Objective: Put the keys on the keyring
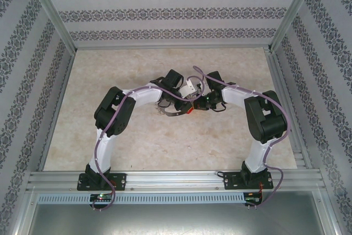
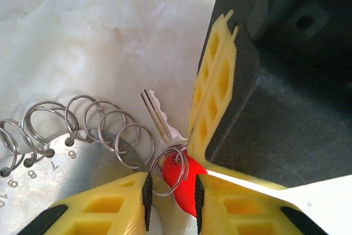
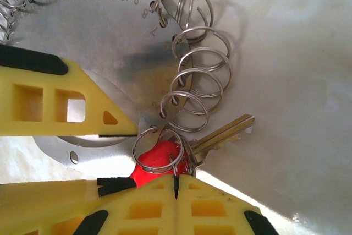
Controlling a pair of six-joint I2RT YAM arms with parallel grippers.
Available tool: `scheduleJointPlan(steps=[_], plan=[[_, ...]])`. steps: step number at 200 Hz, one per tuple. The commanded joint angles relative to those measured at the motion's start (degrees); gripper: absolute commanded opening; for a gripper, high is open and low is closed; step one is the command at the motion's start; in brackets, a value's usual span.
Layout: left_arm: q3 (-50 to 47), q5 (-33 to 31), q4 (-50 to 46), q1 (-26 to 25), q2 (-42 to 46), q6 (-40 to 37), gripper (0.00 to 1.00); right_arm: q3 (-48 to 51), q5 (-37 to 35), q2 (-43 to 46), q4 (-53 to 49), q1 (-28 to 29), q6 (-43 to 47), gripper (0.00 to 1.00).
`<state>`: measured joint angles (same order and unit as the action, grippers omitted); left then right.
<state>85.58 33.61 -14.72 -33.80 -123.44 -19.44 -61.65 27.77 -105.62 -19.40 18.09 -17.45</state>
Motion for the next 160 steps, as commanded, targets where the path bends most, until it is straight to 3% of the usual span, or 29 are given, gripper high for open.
scheduleJointPlan(steps=[1,120,135,160], plan=[[-2.99,-0.30,2.65,-1.27,0.11,-0.23,0.30,0.87,2.89,-0.99,3.55,-1.18,-2.31,0.00],[-5.92,-0.23,10.17,-1.00,1.45,4.53,0.29,2.34,4.49,-0.46,4.46,-1.72,-3.03,0.00],[-5.54,-0.42,10.40,-1.00,1.27,5.10,0.25,2.41,4.57,-0.27,4.64,-1.69,-3.17,0.00],[-5.58,-0.35,10.97,-1.18,1.19,5.47,0.11,2.55,4.72,0.23,4.76,-1.73,-3.29,0.00]])
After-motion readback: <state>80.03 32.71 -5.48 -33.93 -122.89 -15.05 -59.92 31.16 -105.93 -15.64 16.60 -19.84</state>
